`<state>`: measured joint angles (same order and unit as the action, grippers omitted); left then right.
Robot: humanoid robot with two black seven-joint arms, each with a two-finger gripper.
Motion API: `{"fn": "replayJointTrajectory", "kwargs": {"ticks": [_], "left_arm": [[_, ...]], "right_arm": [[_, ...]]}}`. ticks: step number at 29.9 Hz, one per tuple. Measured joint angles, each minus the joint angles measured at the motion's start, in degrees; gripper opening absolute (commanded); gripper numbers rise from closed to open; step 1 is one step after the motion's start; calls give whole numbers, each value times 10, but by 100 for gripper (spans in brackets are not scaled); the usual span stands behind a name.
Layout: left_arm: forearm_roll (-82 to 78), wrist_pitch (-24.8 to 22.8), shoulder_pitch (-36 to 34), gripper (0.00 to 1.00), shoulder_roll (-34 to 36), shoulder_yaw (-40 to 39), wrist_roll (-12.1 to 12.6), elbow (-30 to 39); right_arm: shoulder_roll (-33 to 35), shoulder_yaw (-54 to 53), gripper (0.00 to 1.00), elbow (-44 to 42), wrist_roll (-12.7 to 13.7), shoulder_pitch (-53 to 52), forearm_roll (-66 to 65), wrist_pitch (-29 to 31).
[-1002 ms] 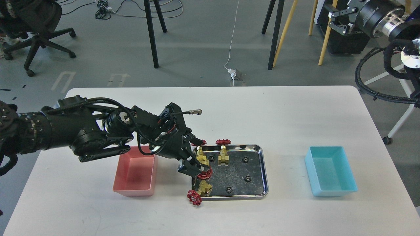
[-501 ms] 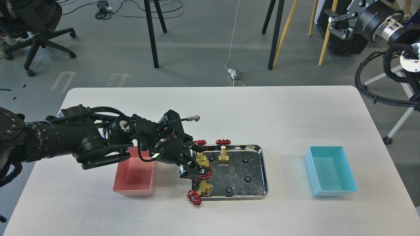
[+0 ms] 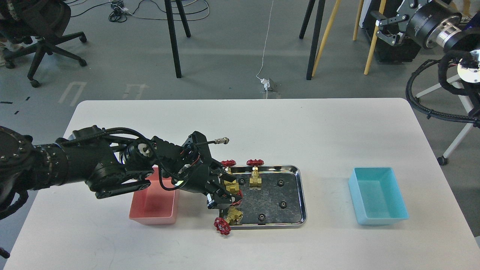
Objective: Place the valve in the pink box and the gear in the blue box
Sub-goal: 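Close the left gripper on the brass valve's red handwheel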
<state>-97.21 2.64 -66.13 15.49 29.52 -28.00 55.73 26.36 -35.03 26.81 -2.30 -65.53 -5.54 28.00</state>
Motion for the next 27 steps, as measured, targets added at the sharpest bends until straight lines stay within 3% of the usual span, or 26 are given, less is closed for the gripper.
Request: {"fn": "replayJointTrajectory", "kwargs": {"ticks": [9, 18, 27], "left_arm": [[0, 0, 2, 42, 0, 0, 0, -8], [-8, 9, 8, 18, 0, 0, 0, -9], [-9, 14, 13, 15, 0, 0, 0, -8]], "right_arm": [[0, -1, 99, 1, -2, 0, 0, 0], [0, -7, 99, 1, -2, 2, 0, 0], [3, -7, 99, 1, -3, 6, 0, 0]]}}
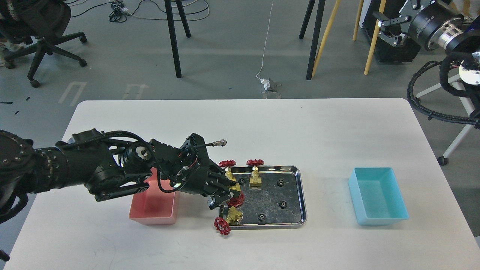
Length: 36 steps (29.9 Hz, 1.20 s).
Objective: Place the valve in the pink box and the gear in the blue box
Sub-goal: 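Close the left gripper on the brass valve's red handwheel, then lift the valve and release it into the pink box with the left gripper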
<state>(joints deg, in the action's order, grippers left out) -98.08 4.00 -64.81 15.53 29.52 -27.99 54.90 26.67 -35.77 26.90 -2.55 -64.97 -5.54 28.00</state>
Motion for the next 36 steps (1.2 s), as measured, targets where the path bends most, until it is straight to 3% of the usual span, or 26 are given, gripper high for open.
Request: {"fn": "replayJointTrajectory", "kwargs": {"ticks": [16, 36], "left_arm": [[-3, 11, -10, 15, 23, 0, 0, 15], [4, 22, -60, 15, 133, -36, 0, 134]], "right_arm": [[2, 0, 99, 0, 0, 1, 0, 0], [1, -7, 99, 0, -1, 7, 0, 0]]}}
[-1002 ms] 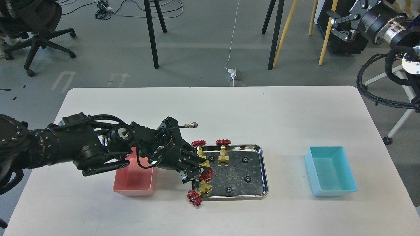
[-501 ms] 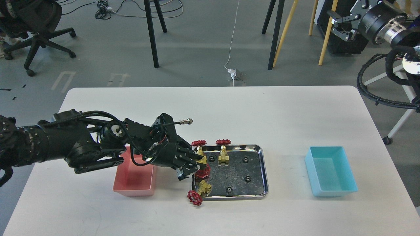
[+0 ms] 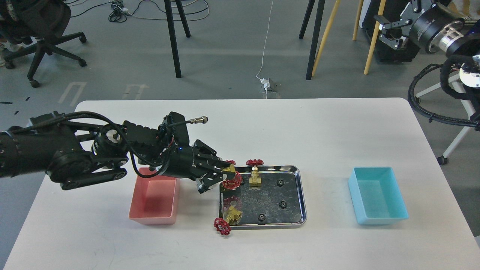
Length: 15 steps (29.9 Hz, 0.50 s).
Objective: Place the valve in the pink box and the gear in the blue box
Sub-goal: 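Lift the valve and release it into the pink box with the left gripper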
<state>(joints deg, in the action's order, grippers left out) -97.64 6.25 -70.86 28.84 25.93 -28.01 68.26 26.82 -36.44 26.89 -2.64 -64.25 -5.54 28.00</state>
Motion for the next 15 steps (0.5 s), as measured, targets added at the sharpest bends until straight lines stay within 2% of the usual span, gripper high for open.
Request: {"fn": "replayJointTrajectory", "kwargs": {"ticks": [15], "left_arm": [[-38, 1, 10, 16, 210, 3, 0, 116]], "right_arm": [[-1, -12, 99, 1, 1, 0, 0, 0]]}}
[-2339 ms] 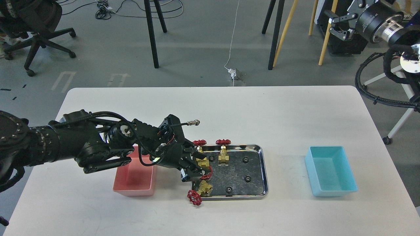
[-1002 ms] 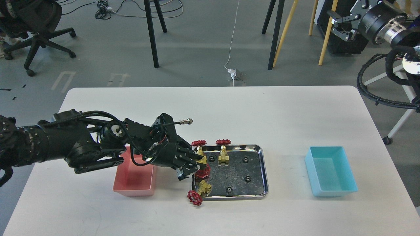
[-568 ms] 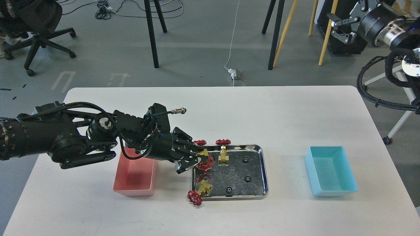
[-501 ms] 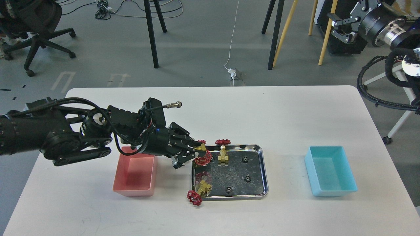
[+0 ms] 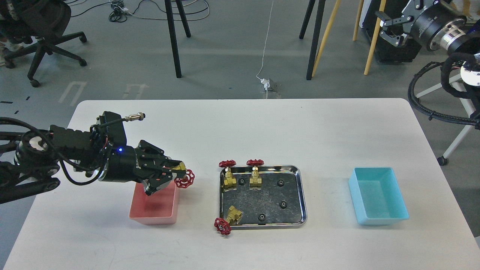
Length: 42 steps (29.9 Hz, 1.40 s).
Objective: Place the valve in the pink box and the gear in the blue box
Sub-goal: 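Lift the valve and release it into the pink box with the left gripper, then raise the left arm away and reach the right gripper over the tray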
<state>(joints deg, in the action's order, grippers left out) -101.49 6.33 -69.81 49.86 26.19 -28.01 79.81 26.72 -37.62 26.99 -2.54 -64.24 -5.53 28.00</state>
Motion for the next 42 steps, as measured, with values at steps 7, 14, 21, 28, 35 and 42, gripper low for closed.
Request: {"fn": "replayJointTrajectory", "kwargs": {"ticks": [7, 14, 21, 28, 35, 42], "left_arm": [[-14, 2, 32, 16, 44, -4, 0, 2], [-15, 7, 58, 16, 47, -8, 0, -24], [-11, 15, 68, 44, 45, -9, 0, -41], [-6, 15, 76, 74, 45, -9, 0, -41], [80, 18, 77, 86, 46, -49, 0, -37], [280, 19, 78, 86, 45, -146, 0, -21]], "right_arm": [[0, 0, 99, 0, 0, 0, 0, 0], [1, -1, 99, 1, 0, 2, 1, 0], [3, -1, 99, 3, 0, 2, 1, 0], [3, 0, 99, 3, 0, 3, 1, 0], [3, 30, 99, 10, -1, 10, -13, 0], [39, 94, 99, 87, -5, 10, -124, 0]]}}
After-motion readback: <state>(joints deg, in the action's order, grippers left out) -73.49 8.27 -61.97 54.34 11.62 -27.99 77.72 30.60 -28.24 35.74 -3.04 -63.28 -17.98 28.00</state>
